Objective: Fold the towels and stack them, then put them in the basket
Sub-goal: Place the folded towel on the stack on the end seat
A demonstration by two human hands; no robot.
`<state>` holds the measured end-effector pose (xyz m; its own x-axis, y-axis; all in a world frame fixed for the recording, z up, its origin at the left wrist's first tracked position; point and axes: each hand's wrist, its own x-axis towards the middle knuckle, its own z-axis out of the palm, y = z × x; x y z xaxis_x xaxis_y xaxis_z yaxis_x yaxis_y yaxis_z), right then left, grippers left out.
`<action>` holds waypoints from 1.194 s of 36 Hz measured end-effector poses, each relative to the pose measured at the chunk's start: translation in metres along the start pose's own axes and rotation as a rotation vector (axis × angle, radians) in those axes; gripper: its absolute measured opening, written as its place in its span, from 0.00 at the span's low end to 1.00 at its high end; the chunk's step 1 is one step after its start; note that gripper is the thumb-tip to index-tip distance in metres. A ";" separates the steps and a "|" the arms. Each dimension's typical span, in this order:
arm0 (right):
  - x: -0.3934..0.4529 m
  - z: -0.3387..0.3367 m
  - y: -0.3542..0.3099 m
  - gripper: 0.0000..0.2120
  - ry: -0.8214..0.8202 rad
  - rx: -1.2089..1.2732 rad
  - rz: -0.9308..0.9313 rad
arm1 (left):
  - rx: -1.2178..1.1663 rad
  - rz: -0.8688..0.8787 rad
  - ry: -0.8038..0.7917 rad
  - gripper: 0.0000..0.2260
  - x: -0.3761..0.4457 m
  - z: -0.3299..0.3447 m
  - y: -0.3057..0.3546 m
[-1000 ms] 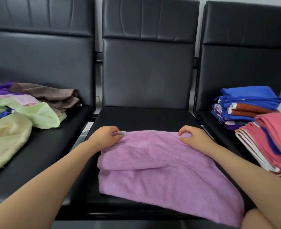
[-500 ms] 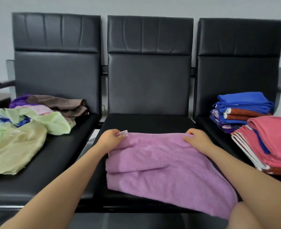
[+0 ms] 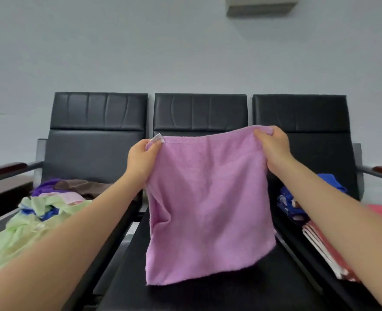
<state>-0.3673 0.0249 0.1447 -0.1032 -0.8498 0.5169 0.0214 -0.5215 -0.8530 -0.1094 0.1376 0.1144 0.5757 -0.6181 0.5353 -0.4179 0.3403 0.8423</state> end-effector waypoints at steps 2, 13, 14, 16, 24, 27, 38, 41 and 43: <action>0.001 -0.004 -0.013 0.03 -0.030 -0.014 0.006 | -0.007 0.025 -0.025 0.14 0.001 -0.005 0.015; -0.004 -0.033 -0.056 0.09 -0.133 0.305 0.305 | -0.306 -0.121 -0.229 0.07 -0.001 -0.033 0.085; -0.005 -0.034 -0.059 0.09 -0.153 0.323 0.312 | -0.341 -0.145 -0.263 0.08 0.000 -0.034 0.089; -0.007 -0.036 -0.063 0.08 -0.192 0.342 0.315 | -0.368 -0.175 -0.313 0.08 0.003 -0.036 0.094; -0.011 -0.043 -0.022 0.07 -0.152 0.176 0.365 | 0.012 -0.181 -0.318 0.10 0.013 -0.026 0.047; -0.019 -0.044 0.027 0.08 -0.198 -0.134 0.200 | 0.226 -0.161 -0.350 0.11 0.008 -0.021 0.004; -0.049 -0.023 0.174 0.08 -0.381 -0.823 0.248 | 0.583 -0.190 -0.282 0.05 -0.024 0.011 -0.156; -0.049 -0.013 0.195 0.10 -0.317 -0.661 0.372 | 0.587 -0.207 -0.248 0.06 -0.029 0.018 -0.179; -0.047 -0.007 0.207 0.11 -0.279 -0.538 0.432 | 0.592 -0.211 -0.233 0.07 -0.029 0.022 -0.189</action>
<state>-0.3655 -0.0428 -0.0562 0.0618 -0.9959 0.0654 -0.4943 -0.0875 -0.8649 -0.0627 0.0756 -0.0624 0.5486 -0.7880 0.2796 -0.6662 -0.2098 0.7157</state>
